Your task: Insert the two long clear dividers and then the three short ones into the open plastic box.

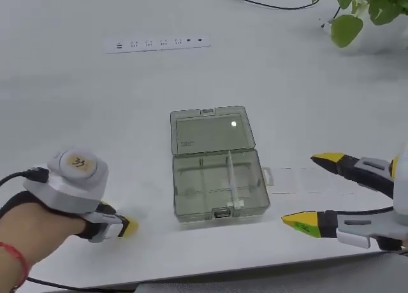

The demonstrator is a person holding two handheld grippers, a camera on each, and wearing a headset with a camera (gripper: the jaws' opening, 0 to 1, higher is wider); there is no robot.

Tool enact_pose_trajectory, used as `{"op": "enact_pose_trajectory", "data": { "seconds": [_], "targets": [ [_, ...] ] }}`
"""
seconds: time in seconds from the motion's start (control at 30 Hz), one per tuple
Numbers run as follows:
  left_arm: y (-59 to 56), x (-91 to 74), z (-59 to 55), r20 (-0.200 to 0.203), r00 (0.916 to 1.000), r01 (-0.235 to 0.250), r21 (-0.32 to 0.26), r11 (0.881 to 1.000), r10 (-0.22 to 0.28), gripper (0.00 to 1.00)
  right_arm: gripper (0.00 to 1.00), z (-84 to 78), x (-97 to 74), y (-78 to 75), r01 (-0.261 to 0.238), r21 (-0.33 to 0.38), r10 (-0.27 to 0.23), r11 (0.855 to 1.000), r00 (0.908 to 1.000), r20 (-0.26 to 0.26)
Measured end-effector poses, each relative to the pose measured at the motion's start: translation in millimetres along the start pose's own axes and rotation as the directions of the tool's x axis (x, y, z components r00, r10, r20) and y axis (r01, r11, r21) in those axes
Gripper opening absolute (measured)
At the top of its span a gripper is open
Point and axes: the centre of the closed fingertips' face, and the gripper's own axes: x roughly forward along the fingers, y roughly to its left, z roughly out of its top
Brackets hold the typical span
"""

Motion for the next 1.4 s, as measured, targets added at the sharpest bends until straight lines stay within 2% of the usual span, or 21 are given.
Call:
{"op": "enact_pose_trajectory", "data": {
  "seconds": [0.27, 0.5, 0.63, 0.73, 0.87, 1.0, 1.03, 1.07, 1.1, 1.17, 1.2, 1.27, 1.33, 1.37, 1.4],
  "targets": [
    [-3.9, -5.0, -1.1, 0.047, 0.9986, 0.027, -0.057, 0.998, -0.024, 0.3, 0.81, 4.6, 2.1, 6.3, -0.007, -0.002, 0.007, 1.0, 0.9999, -0.013],
    [-7.0, -15.4, 7.4, 0.128, 0.9905, 0.067, -0.126, 0.99, -0.051, 0.3, 0.84, 16.7, 5.0, 9.6, -0.001, 0.006, 0.001, 1.0, 1.0, -0.002],
    [-9.8, -25.0, 16.5, 0.19, 0.9796, 0.098, -0.161, 0.982, -0.066, 0.3, 0.85, 25.3, 6.9, 11.4, -0.003, 0.024, 0.003, 1.0, 0.9999, 0.012],
    [-13.9, -33.4, 26.5, 0.25, 0.9649, 0.129, -0.182, 0.975, -0.081, 0.3, 0.85, 33.2, 9.4, 14.0, -0.003, 0.041, 0.003, 0.999, 0.9999, 0.015],
    [-20.3, -40.6, 35.1, 0.295, 0.9506, 0.156, -0.183, 0.971, -0.097, 0.3, 0.84, 42.5, 13.5, 18.0, -0.01, 0.069, 0.009, 0.998, 0.9998, 0.015],
    [-29.4, -48.9, 48.7, 0.361, 0.9245, 0.204, -0.196, 0.959, -0.123, 0.3, 0.84, 52.1, 18.3, 20.8, -0.012, 0.094, 0.01, 0.995, 0.9997, 0.02],
    [-32.5, -52.1, 53.4, 0.382, 0.9149, 0.218, -0.195, 0.956, -0.131, 0.3, 0.83, 52.4, 20.0, 21.1, -0.009, 0.12, 0.008, 0.993, 1.0, 0.004],
    [-35.1, -54.4, 57.3, 0.399, 0.9063, 0.23, -0.191, 0.954, -0.139, 0.3, 0.83, 55.2, 21.0, 21.1, -0.008, 0.115, 0.007, 0.993, 0.9999, 0.01],
    [-39.5, -58.3, 62.9, 0.424, 0.8929, 0.25, -0.188, 0.95, -0.151, 0.3, 0.82, 60.2, 21.7, 21.4, -0.006, 0.119, 0.003, 0.993, 0.9997, 0.023],
    [-45.5, -64.3, 70.5, 0.454, 0.8755, 0.271, -0.175, 0.946, -0.167, 0.3, 0.8, 67.2, 23.2, 22.2, -0.013, 0.17, 0.008, 0.985, 0.9995, 0.032],
    [-47.1, -66.2, 73.0, 0.463, 0.8704, 0.275, -0.173, 0.946, -0.168, 0.3, 0.8, 71.0, 23.6, 22.0, -0.014, 0.177, 0.007, 0.984, 0.9991, 0.042],
    [-52.3, -71.7, 80.8, 0.493, 0.8507, 0.296, -0.163, 0.941, -0.182, 0.3, 0.75, 82.3, 23.9, 23.1, -0.017, 0.184, 0.003, 0.983, 0.9969, 0.078],
    [-58.2, -77.7, 89.0, 0.526, 0.8272, 0.321, -0.154, 0.934, -0.198, 0.3, 0.72, 90.5, 25.0, 24.6, -0.023, 0.211, 0.003, 0.977, 0.9953, 0.097],
    [-60.2, -79.8, 91.8, 0.537, 0.8191, 0.326, -0.146, 0.934, -0.202, 0.3, 0.71, 94.1, 25.8, 25.8, -0.026, 0.216, 0.003, 0.976, 0.9942, 0.107],
    [-64.2, -83.6, 97.1, 0.559, 0.8015, 0.334, -0.121, 0.935, -0.214, 0.3, 0.7, 98.9, 26.6, 27.1, -0.029, 0.225, 0.002, 0.974, 0.9927, 0.12]
  ]
}}
